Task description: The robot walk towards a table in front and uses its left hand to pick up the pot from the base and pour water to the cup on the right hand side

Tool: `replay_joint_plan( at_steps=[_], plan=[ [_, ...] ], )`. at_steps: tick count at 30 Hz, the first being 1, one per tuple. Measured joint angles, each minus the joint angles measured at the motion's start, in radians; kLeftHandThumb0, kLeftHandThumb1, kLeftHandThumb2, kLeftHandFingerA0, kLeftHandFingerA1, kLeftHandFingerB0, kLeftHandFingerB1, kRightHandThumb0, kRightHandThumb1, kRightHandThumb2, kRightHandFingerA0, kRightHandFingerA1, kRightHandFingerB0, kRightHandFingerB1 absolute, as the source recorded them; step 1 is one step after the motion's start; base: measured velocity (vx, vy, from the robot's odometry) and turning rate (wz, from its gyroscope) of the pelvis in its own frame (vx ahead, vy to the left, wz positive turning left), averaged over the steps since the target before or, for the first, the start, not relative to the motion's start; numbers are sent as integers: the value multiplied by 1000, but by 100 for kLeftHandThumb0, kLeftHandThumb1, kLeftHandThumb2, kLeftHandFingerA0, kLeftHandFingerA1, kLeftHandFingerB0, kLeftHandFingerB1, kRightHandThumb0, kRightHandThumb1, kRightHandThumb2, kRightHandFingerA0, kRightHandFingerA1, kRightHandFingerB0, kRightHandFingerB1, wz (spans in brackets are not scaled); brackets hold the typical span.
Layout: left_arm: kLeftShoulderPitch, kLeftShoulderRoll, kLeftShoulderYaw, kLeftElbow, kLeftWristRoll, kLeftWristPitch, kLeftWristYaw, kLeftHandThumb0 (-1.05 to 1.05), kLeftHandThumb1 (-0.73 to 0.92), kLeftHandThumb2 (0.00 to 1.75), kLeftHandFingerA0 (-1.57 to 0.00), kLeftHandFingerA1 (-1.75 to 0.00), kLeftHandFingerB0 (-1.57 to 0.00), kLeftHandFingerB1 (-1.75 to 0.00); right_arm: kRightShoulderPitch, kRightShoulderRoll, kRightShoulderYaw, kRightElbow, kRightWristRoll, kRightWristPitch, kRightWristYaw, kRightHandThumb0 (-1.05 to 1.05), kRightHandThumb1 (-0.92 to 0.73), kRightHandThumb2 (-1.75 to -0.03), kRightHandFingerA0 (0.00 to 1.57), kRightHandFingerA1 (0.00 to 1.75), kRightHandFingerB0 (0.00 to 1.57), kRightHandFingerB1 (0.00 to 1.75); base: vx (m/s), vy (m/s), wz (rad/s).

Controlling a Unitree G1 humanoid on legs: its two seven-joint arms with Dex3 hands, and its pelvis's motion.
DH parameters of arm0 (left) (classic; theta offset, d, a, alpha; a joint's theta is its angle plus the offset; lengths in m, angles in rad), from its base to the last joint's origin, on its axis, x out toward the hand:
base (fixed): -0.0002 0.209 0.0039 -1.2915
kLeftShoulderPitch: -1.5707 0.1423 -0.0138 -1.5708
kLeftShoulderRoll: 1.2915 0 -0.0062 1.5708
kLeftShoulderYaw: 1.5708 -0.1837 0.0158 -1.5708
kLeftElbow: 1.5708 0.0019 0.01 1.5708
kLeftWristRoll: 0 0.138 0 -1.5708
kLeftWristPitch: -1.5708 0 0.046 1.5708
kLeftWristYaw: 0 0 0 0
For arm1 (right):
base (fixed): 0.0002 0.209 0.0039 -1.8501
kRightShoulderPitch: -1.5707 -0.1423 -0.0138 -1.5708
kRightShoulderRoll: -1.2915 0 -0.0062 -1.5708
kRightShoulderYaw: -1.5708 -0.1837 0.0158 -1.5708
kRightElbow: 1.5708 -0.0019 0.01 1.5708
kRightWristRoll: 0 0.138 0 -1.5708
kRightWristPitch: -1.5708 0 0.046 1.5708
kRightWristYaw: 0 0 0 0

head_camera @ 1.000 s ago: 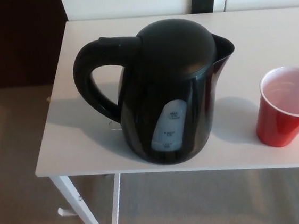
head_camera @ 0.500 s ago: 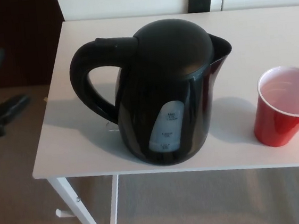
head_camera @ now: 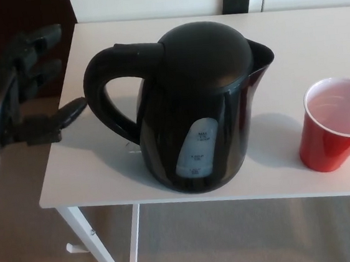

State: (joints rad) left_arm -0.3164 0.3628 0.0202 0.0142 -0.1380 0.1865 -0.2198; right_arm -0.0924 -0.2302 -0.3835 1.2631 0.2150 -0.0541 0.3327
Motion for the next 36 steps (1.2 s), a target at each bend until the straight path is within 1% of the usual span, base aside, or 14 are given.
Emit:
replay_joint_plan(
  at_steps=[1, 2, 3, 4, 6, 14, 16, 18, 26, 27, 32, 33, 35, 36],
  plan=[
    [-1, -6, -6, -5, 7, 5, 3, -41, 43, 64, -21, -38, -15, -34, -1, 0, 0, 0, 0, 0, 0, -15, -52, -57, 52, 51, 32, 38, 0, 0, 0],
    [-1, -14, -12, -13, 14, 12, 7, -42, 43, 64, -22, -38, -15, -34, -3, 0, 2, 0, -1, 0, -3, -8, -37, -84, 44, 63, 22, 52, 0, 0, 0],
    [-1, -18, -14, -19, 17, 17, 9, -42, 43, 64, -22, -38, -15, -34, -5, 0, 3, -1, -1, 1, -4, -8, -37, -84, 44, 63, 22, 52, 0, 0, 0],
    [-1, -21, -16, -24, 20, 21, 12, -40, 44, 63, -20, -37, -14, -34, -6, 0, 4, -2, -2, 1, -5, -9, -54, -55, 57, 54, 34, 38, 0, 0, 0],
    [-1, -27, -20, -34, 25, 29, 16, -40, 48, 62, -17, -35, -13, -32, -6, 0, 4, -3, -2, 1, -7, -12, -55, -55, 60, 56, 36, 38, 0, 0, 0],
    [-6, -57, -37, -81, 48, 77, 18, -42, 47, 63, -15, -37, -10, -32, -9, 0, 3, -5, -1, 1, -10, -11, -54, -54, 64, 58, 39, 40, 0, 0, 0],
    [-6, -62, -40, -96, 49, 83, 16, -45, 46, 64, -17, -38, -11, -33, -11, 0, 2, -5, -1, 1, -12, -10, -54, -54, 61, 57, 38, 39, 0, 0, 0],
    [-5, -67, -43, -106, 50, 84, 16, -46, 45, 64, -19, -39, -11, -33, -11, 0, 1, -5, 0, 1, -12, -10, -52, -55, 66, 60, 37, 39, 0, 0, 0],
    [-6, -97, -75, -131, 68, 99, 19, -36, 47, 63, -24, -38, -18, -34, -13, 0, 0, -5, 0, 1, -14, -13, -52, -54, 61, 55, 38, 39, 0, 0, 0],
    [-6, -99, -77, -131, 72, 101, 20, -33, 48, 61, -28, -38, -22, -33, -13, 0, 0, -5, 0, 1, -14, -13, -51, -54, 63, 55, 37, 39, 0, 0, 0],
    [-17, -108, -90, -128, 98, 111, 38, -34, 46, 61, -32, -40, -22, -35, -14, 0, 3, -7, -1, 1, -15, -12, -52, -54, 63, 56, 34, 37, 0, 0, 0],
    [-26, -112, -92, -123, 105, 113, 43, -35, 45, 61, -34, -40, -22, -35, -17, 0, 4, -8, -1, 1, -16, -11, -52, -55, 68, 59, 36, 38, 0, 0, 0],
    [-39, -118, -95, -112, 116, 113, 49, -35, 45, 61, -34, -40, -22, -35, -22, 0, 3, -8, -1, 1, -17, -11, -52, -55, 68, 59, 36, 38, 0, 0, 0],
    [-43, -120, -96, -109, 119, 113, 50, -36, 46, 62, -34, -41, -22, -35, -24, 0, 3, -8, -1, 1, -18, -11, -53, -55, 59, 53, 38, 39, 0, 0, 0]
  ],
)
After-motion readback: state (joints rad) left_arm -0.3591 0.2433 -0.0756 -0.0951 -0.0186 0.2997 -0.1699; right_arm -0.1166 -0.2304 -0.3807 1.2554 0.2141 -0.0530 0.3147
